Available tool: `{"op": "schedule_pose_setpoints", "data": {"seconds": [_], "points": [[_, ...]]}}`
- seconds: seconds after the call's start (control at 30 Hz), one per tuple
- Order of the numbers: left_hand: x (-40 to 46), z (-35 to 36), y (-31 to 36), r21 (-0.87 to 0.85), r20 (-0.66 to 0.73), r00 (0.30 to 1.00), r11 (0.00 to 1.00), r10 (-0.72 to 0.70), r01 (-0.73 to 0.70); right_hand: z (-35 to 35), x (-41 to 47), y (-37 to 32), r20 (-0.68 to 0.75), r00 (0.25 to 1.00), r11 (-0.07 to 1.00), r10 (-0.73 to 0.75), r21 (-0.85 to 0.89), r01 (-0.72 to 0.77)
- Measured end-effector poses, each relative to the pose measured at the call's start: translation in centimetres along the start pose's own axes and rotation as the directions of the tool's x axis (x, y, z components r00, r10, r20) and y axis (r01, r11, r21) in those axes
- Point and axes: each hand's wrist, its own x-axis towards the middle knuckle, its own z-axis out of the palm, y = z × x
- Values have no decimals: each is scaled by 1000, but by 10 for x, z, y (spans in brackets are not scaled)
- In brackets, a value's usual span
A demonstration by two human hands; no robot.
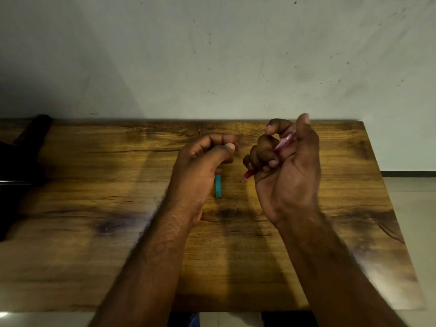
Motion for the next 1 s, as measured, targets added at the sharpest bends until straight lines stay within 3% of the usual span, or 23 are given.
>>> {"op": "schedule_pose_setpoints", "data": {"seconds": [0.23, 0.4, 0.57, 0.73, 1.0], "points": [[0, 0, 2, 2, -1, 1000, 1000, -11, 11, 3, -3, 6, 129, 989, 948, -74, -298, 110], [0, -1, 1, 3, 1, 1000, 1000, -12, 12, 2, -3, 8, 125, 990, 952, -64, -289, 98], [0, -1, 0, -3, 3, 1000, 1000, 3, -3, -3, -1, 4, 58, 998, 999, 31, -9, -31], [0, 1, 0, 0, -5, 1000, 1000, 9, -9, -9, 6, 0, -27, 990, 954, 140, 273, -128], [2, 1, -1, 8, -16, 1000, 1000, 8, -8, -16, 7, 0, -63, 980, 906, 187, 398, -147]]}}
